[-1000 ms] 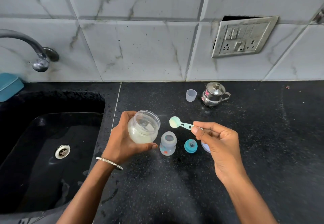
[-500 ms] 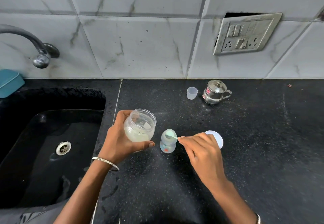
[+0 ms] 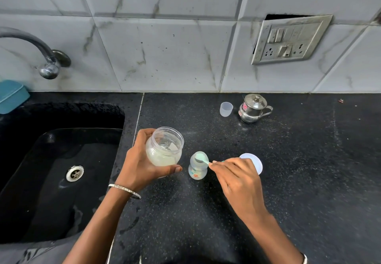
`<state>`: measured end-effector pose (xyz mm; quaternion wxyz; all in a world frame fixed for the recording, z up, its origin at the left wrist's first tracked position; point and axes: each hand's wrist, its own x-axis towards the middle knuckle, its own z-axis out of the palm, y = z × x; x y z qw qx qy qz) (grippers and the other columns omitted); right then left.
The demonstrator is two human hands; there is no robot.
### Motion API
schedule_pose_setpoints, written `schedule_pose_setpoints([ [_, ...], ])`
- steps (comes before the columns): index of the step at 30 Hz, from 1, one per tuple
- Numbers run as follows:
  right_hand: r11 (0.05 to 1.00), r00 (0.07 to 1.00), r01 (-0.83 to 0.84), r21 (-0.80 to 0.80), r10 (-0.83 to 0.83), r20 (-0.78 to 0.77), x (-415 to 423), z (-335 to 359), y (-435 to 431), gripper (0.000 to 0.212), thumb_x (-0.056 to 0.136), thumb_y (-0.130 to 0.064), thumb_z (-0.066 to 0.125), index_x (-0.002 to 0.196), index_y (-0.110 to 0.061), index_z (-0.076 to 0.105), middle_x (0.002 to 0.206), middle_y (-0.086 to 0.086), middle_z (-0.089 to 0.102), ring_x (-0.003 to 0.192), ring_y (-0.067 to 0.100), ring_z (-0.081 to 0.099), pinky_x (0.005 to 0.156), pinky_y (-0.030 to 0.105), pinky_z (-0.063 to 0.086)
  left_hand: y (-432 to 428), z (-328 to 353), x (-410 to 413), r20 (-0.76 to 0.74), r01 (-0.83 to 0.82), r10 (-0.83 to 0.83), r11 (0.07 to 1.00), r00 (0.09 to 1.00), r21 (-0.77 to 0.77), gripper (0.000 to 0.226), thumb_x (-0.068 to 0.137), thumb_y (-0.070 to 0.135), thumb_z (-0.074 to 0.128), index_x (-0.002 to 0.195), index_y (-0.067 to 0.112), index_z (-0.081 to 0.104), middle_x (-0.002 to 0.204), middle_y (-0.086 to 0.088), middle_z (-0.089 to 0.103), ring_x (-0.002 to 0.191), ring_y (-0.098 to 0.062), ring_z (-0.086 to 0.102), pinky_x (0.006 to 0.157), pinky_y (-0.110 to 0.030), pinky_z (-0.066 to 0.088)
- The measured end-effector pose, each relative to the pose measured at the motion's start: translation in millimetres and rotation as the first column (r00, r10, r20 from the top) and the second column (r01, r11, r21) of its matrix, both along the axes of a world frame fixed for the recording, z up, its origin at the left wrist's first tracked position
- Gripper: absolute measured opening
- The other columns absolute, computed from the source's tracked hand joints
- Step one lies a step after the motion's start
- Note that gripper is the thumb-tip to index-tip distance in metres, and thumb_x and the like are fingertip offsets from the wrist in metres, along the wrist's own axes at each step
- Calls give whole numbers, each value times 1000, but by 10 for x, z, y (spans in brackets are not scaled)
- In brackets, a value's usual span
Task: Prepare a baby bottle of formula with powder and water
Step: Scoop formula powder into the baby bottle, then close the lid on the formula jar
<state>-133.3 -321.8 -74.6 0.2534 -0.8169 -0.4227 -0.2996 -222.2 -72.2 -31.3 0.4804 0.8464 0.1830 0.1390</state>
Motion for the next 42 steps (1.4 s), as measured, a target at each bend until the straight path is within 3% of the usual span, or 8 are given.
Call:
schedule_pose_setpoints([
  [8, 1000, 997, 24, -2, -24, -69, 9, 8, 3, 15, 85, -8, 82, 96, -18, 82, 92, -11, 79, 80, 18, 67, 68, 35, 47, -9, 3, -18, 6, 0, 0, 1000, 1000, 0, 101, 41, 45, 98, 124, 28, 44, 115, 23, 60, 104, 17, 55, 77, 2, 41],
  [12, 976, 915, 88, 200, 0, -402, -39, 134, 37, 15, 83, -8, 84, 92, -18, 81, 85, -13, 77, 79, 14, 67, 70, 32, 52, -14, 4, -22, 9, 2, -2, 1000, 1000, -4, 100, 41, 45, 97, 124, 27, 44, 115, 25, 59, 103, 19, 54, 77, 2, 40],
  [16, 790, 362, 400, 465, 330, -872, -21, 336, 29, 5, 91, -6, 74, 94, -7, 71, 89, 5, 80, 77, 14, 69, 72, 28, 53, -8, -3, -23, 6, 6, -6, 1000, 1000, 1, 102, 41, 47, 97, 126, 26, 44, 117, 23, 59, 106, 16, 54, 79, 2, 40],
  [21, 608, -41, 629, 484, 648, -761, 138, 398, -163, 16, 102, 1, 51, 101, -13, 60, 92, 17, 78, 71, 18, 69, 72, 27, 52, -24, -25, -23, 7, 9, -8, 1000, 1000, -8, 102, 41, 44, 98, 126, 25, 46, 117, 21, 61, 106, 14, 56, 79, 1, 41],
  [26, 657, 111, 584, 477, 517, -849, 401, 206, -487, 35, 105, 5, 40, 97, -7, 72, 85, 11, 74, 79, 23, 70, 72, 22, 60, -41, -24, -1, 6, 17, -17, 1000, 1000, -8, 101, 40, 45, 98, 125, 27, 46, 116, 22, 62, 106, 14, 56, 79, 1, 41],
  [32, 926, 603, 354, -130, -332, -725, 685, -110, -745, 42, 98, 6, 52, 131, -13, 69, 124, 10, 71, 111, 28, 69, 101, 38, 52, -68, 2, 19, 5, 44, -44, 999, 999, -16, 100, 41, 43, 97, 125, 25, 46, 113, 22, 62, 104, 16, 56, 77, 1, 41],
  [37, 824, 539, 157, -544, -534, -652, 811, -90, -608, 86, 84, -49, 79, 155, -15, 43, 153, 7, 49, 140, 29, 47, 110, 44, 42, -45, 9, 29, -9, 52, -52, 999, 999, -16, 102, 41, 45, 98, 127, 27, 45, 115, 22, 63, 105, 15, 56, 78, 1, 41],
  [42, 749, 540, 83, -657, -588, -602, 906, -77, -497, 98, 75, -51, 85, 155, -15, 41, 152, 5, 49, 138, 27, 47, 110, 37, 40, -59, 31, 25, -8, 62, -62, 998, 998, -5, 101, 41, 42, 98, 126, 24, 46, 112, 22, 63, 103, 18, 55, 76, 1, 41],
])
